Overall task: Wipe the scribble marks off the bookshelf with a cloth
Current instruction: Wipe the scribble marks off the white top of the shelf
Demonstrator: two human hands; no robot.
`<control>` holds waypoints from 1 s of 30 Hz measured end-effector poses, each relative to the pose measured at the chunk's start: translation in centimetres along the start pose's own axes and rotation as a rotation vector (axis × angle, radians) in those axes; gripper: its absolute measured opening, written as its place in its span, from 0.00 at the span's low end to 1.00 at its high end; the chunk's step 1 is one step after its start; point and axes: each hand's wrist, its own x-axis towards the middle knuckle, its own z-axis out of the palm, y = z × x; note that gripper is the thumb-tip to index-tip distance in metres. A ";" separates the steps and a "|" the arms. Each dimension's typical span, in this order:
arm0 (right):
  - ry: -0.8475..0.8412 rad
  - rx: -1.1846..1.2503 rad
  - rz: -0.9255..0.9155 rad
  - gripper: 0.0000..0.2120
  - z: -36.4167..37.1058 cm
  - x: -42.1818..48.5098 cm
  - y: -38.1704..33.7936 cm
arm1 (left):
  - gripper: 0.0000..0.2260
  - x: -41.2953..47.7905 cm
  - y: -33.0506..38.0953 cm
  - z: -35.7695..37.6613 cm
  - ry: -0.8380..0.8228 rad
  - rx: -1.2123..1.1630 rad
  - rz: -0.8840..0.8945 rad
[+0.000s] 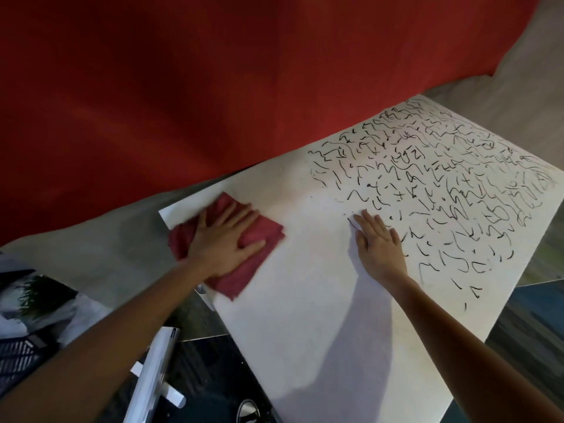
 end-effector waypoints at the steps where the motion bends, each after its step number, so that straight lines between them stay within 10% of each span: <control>1: -0.024 -0.024 0.017 0.22 0.1 -0.1 -0.1 | 0.41 1.5 -0.7 -0.3 0.019 -0.015 -0.057; 9: -0.069 -0.070 0.062 0.23 0.0 -0.3 -0.6 | 0.30 7.4 4.6 -0.3 0.020 -0.078 -0.143; 15: -0.064 -0.059 0.060 0.23 -0.1 -0.3 -0.5 | 0.47 0.3 2.4 0.9 0.000 0.047 0.041; 24: -0.037 -0.078 0.078 0.23 0.2 -0.5 -1.0 | 0.29 7.4 -0.6 -0.7 0.074 -0.096 -0.307; 30: -0.039 -0.059 0.063 0.23 -0.1 -0.7 -0.9 | 0.34 4.0 5.8 0.5 0.025 0.001 -0.029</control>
